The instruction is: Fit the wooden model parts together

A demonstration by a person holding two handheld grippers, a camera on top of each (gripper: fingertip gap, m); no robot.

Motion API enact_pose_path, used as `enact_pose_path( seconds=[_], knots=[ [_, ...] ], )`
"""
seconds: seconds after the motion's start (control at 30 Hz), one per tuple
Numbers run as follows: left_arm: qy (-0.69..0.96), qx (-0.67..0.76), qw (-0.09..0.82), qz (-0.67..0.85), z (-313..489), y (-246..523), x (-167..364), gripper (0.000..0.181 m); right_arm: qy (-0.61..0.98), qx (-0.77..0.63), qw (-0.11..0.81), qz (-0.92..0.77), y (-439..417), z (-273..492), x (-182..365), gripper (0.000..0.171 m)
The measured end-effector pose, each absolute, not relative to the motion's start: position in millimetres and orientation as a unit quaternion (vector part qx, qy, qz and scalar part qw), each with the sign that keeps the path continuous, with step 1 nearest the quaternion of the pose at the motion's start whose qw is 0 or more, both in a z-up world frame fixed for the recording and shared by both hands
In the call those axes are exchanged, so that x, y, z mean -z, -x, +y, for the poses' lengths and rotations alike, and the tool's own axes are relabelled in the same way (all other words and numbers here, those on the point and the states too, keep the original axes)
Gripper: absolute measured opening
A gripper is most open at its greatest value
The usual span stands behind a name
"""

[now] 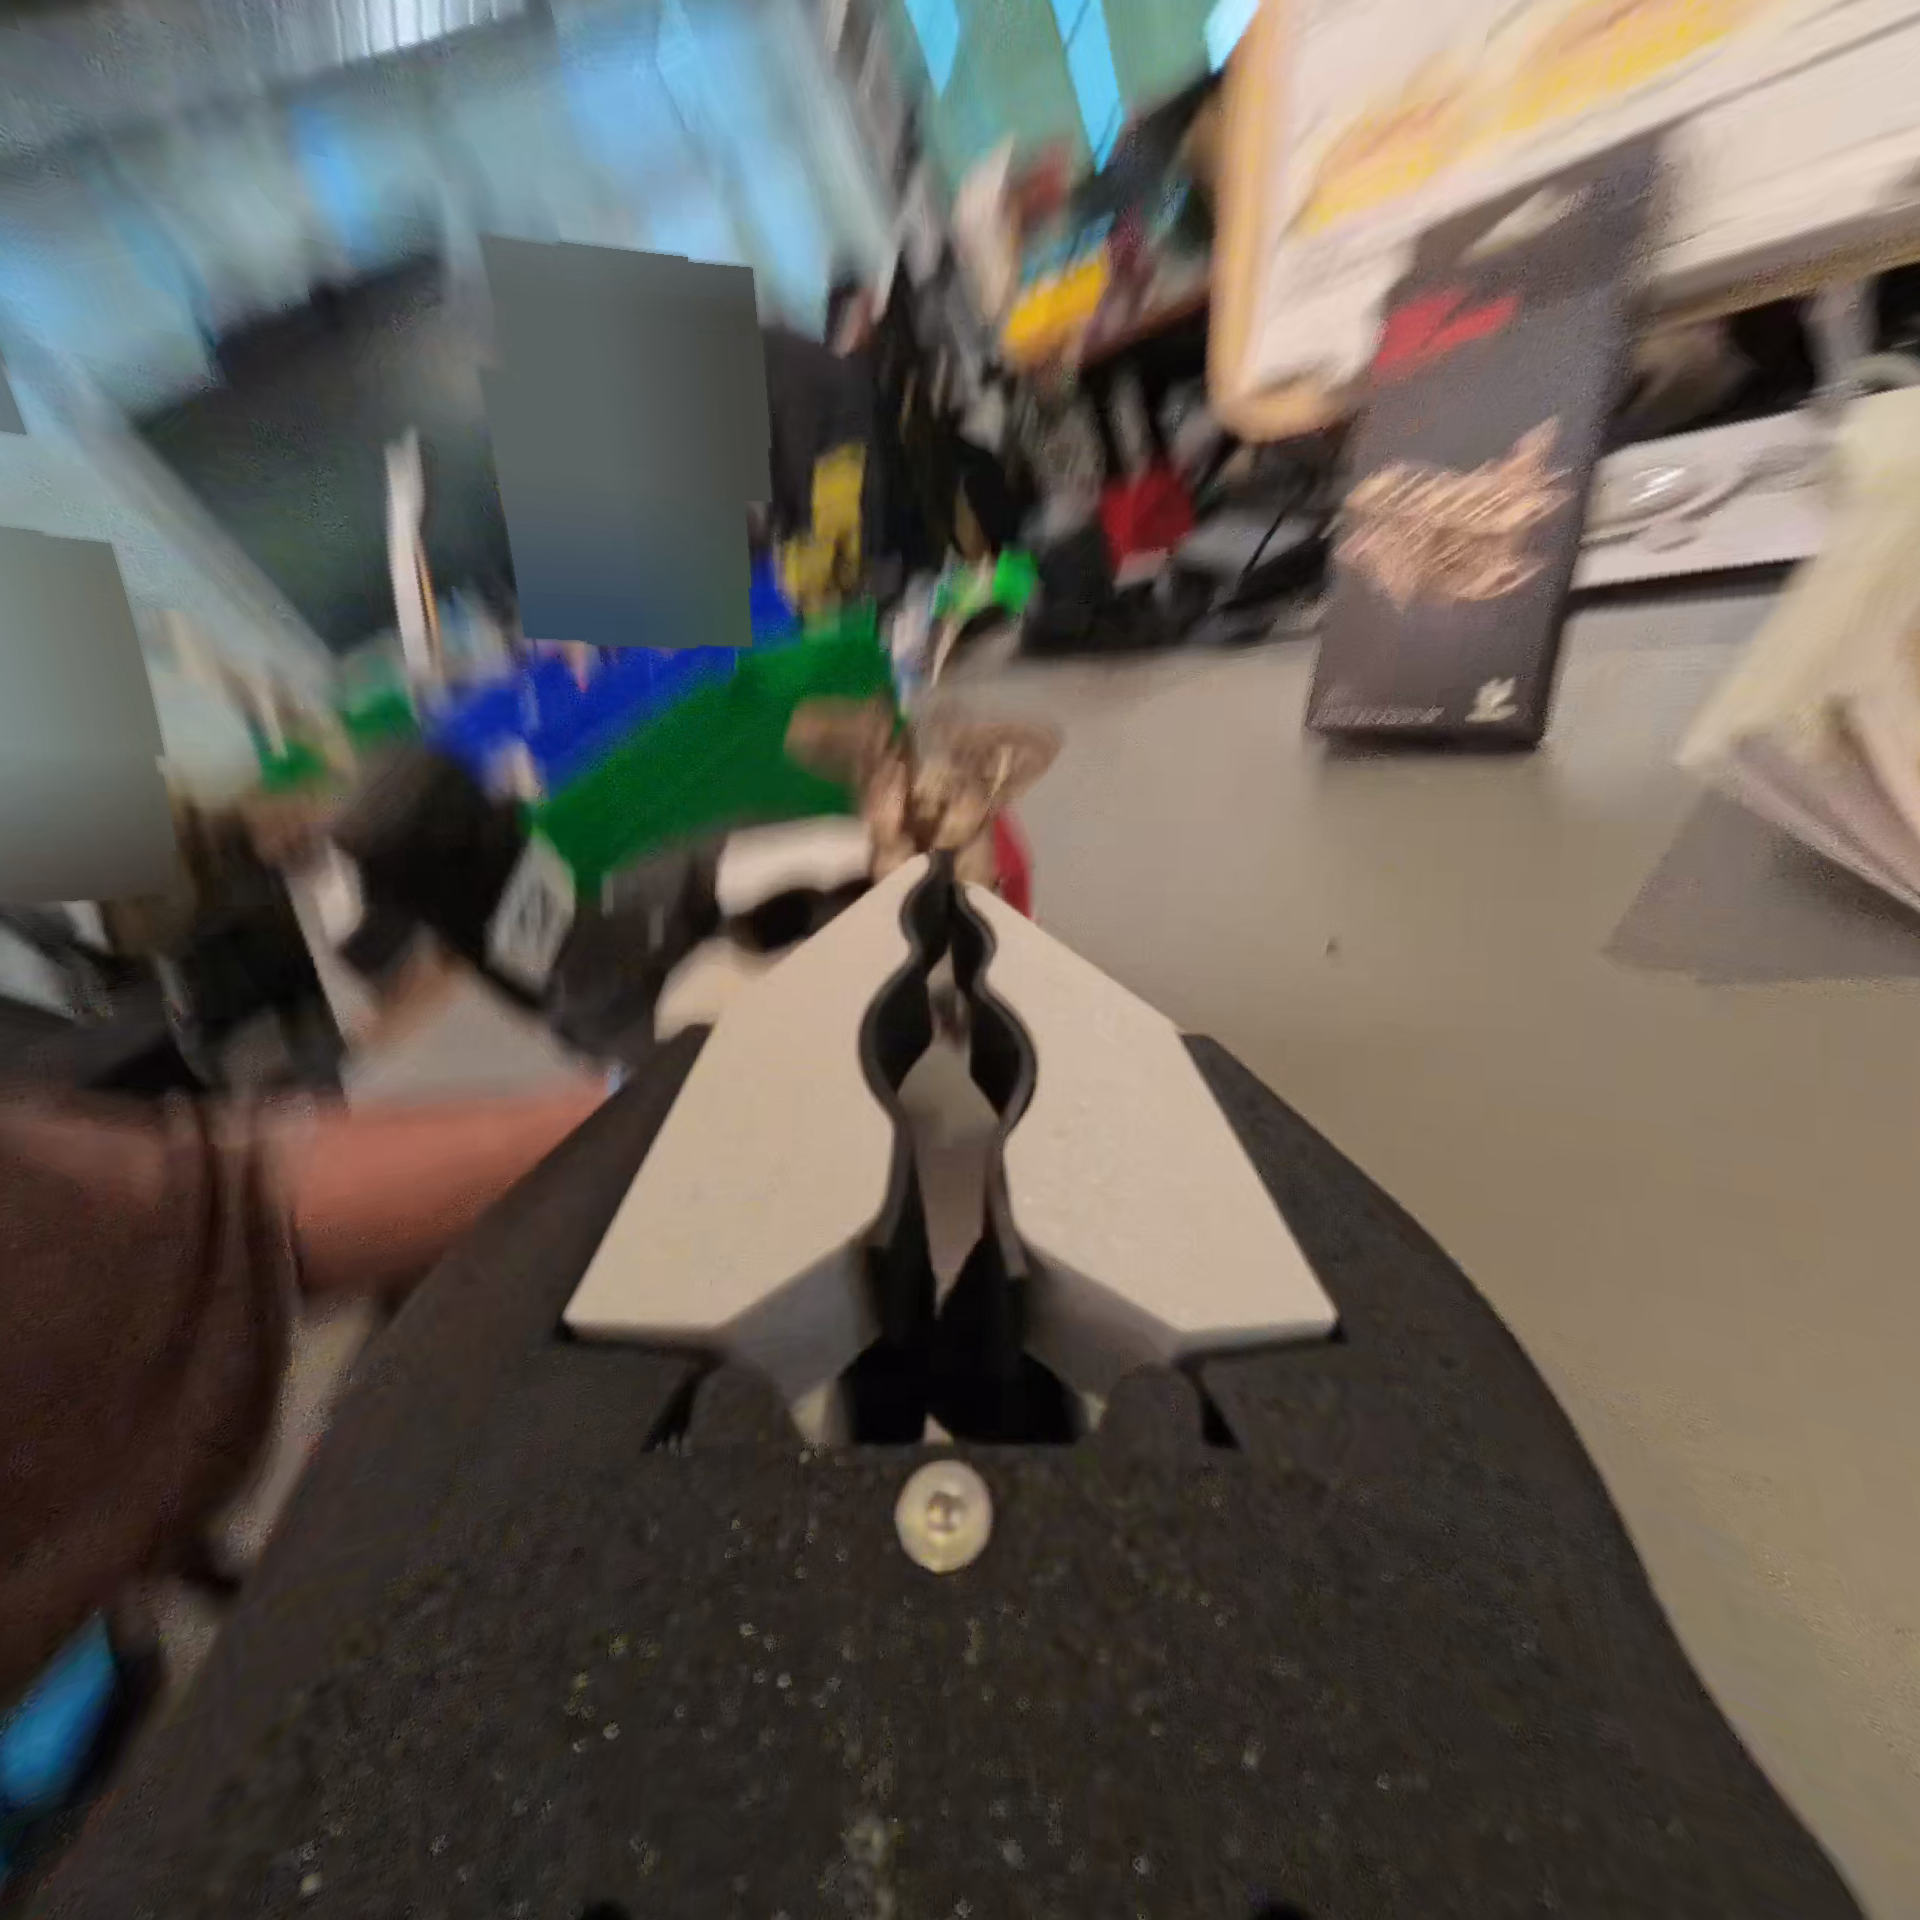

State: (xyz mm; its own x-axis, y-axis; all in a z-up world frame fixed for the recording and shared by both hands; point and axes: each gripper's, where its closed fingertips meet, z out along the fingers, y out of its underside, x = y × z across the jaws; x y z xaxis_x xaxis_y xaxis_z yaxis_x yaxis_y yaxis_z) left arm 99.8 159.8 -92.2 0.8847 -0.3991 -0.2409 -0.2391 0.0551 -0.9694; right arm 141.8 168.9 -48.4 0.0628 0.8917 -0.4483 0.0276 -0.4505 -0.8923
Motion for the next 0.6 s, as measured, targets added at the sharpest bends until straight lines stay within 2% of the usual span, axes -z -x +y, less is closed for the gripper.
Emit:
enact_pose_path(
  seconds=[0.07, 0.27, 0.5, 0.6],
  knots=[
    [0.689, 0.041, 0.682, 0.241, 160, -102, 96, 0.022, 0.653, -0.581, 0.378, -0.306, -141, 190, 56, 0.0],
    [0.704, 0.071, 0.665, 0.238, 164, -101, 103, 0.022, 0.66, -0.532, 0.405, -0.343, -155, 183, 92, 0.0],
    [0.702, 0.069, 0.668, 0.237, 166, -97, 103, 0.022, 0.598, -0.54, 0.364, -0.467, -157, 105, 104, 0.0],
    [0.704, 0.044, 0.667, 0.24, 166, -94, 104, 0.022, 0.545, -0.548, 0.285, -0.567, -153, 35, 109, 0.015]
  ],
)
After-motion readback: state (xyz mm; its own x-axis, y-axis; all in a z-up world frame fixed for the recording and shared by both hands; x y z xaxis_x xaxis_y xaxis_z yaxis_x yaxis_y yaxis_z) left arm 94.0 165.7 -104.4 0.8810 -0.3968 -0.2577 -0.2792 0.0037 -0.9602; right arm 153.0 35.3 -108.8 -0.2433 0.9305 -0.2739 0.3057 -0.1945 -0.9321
